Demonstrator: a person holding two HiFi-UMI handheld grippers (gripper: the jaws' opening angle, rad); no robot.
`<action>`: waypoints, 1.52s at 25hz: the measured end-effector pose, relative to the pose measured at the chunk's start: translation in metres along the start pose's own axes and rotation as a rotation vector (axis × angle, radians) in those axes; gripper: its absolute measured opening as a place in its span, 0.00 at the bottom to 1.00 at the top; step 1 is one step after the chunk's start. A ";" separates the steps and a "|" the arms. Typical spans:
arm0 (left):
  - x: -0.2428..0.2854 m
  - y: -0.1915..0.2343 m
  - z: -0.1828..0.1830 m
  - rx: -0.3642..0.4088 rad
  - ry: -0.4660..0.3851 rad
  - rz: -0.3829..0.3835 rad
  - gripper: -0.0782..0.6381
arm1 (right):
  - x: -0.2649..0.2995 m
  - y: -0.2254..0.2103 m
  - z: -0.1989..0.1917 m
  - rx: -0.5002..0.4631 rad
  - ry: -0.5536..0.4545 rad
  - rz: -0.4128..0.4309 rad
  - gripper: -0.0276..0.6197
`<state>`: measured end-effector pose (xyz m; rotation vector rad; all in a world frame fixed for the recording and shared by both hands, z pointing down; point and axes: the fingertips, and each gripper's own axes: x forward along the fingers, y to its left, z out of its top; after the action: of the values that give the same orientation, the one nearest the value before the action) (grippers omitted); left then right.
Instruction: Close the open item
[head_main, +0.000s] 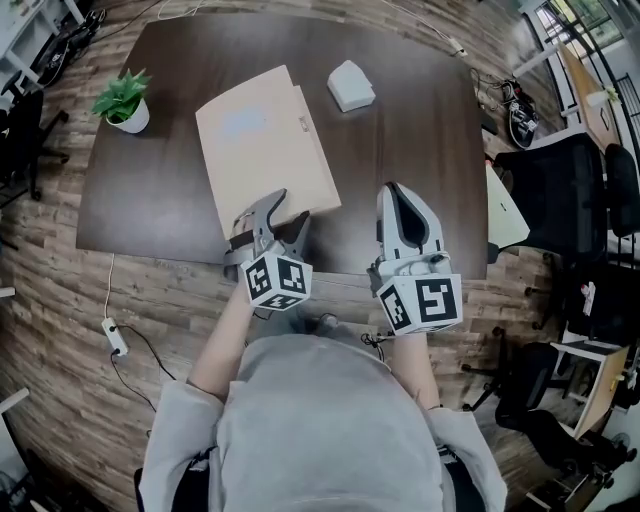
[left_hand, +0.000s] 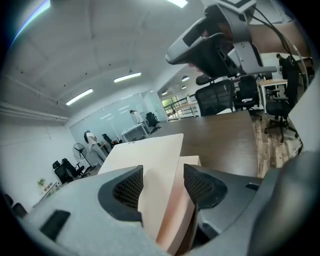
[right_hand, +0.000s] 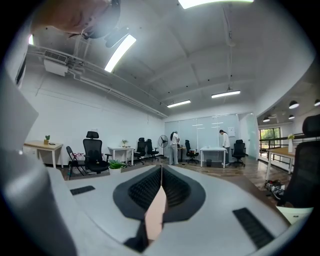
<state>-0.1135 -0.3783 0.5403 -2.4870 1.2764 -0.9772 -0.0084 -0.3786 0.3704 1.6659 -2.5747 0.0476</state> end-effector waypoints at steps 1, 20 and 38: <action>0.002 0.001 -0.001 0.005 0.005 0.006 0.43 | -0.001 -0.001 -0.001 -0.002 0.003 -0.003 0.06; 0.031 -0.017 -0.007 -0.059 0.113 -0.124 0.17 | -0.033 -0.010 -0.005 -0.026 0.022 -0.051 0.06; 0.051 -0.042 -0.027 0.096 0.350 -0.363 0.21 | -0.049 -0.009 0.000 -0.033 0.009 -0.045 0.06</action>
<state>-0.0817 -0.3881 0.6037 -2.6025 0.8364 -1.5751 0.0194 -0.3374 0.3666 1.7077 -2.5157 0.0102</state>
